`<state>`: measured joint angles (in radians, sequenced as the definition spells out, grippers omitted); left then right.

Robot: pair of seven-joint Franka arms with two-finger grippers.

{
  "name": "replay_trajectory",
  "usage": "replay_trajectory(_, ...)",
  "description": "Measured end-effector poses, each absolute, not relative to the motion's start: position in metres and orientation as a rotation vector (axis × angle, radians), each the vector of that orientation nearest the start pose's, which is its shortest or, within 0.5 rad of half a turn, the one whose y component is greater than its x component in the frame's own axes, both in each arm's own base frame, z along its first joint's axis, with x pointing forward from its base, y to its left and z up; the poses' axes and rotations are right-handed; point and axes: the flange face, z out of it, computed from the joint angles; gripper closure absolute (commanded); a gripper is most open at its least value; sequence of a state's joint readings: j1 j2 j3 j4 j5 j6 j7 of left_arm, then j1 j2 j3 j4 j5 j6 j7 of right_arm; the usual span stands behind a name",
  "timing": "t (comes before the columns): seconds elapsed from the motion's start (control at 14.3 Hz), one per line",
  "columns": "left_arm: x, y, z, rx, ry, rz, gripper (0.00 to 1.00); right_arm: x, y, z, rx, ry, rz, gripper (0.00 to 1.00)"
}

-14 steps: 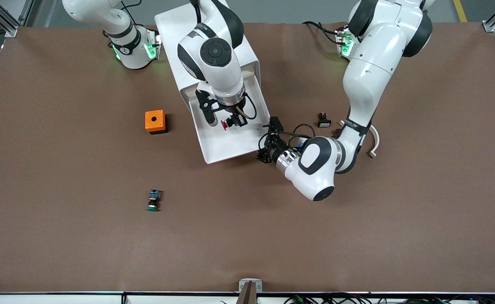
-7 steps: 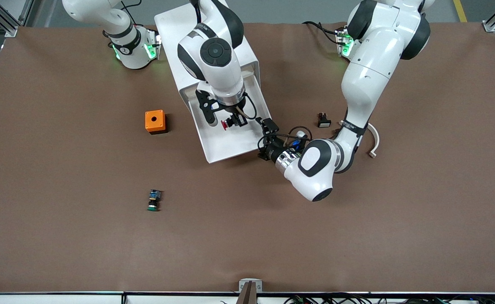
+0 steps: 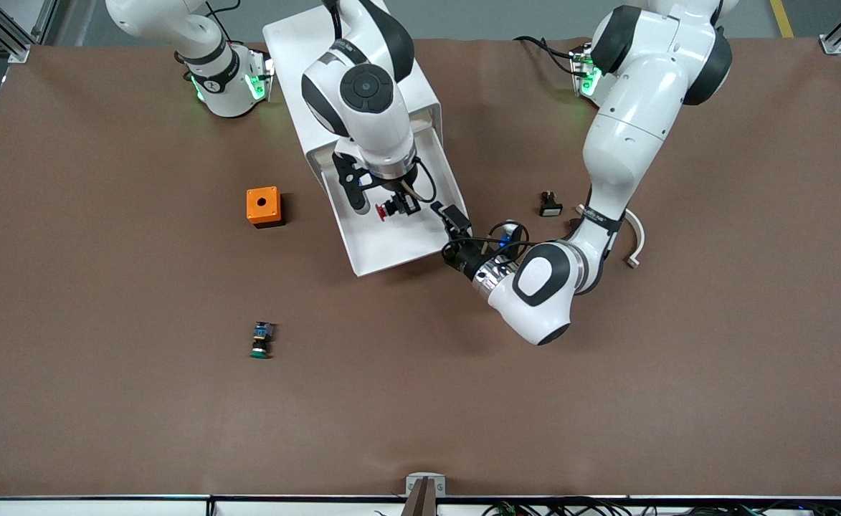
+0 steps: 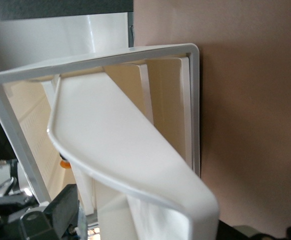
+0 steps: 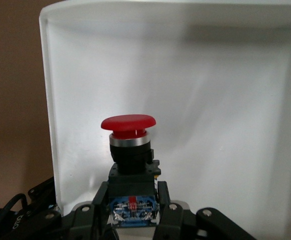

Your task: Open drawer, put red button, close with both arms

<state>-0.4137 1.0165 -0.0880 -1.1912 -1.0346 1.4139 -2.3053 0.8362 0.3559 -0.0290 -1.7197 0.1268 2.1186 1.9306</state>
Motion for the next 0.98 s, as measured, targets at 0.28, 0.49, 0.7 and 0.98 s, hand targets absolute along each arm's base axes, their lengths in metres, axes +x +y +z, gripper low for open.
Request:
replay_trajectory(0.28, 0.571, -0.4, 0.181, 1.385, 2.653, -2.107, 0.26, 0.448, 0.479, 0.384, -2.552, 1.718, 0.137, 1.0)
replay_trajectory(0.49, 0.573, -0.397, 0.18, 1.375, 2.661, -2.102, 0.24, 0.448, 0.479, 0.384, -2.552, 1.718, 0.137, 1.0)
replay_trajectory(0.7, 0.575, -0.393, 0.178, 1.364, 2.672, -2.098, 0.0, 0.448, 0.479, 0.384, -2.551, 1.718, 0.137, 1.0)
replay_trajectory(0.98, 0.58, -0.379, 0.166, 1.324, 2.729, -2.064, 0.0, 0.448, 0.479, 0.385, -2.551, 1.718, 0.137, 1.0)
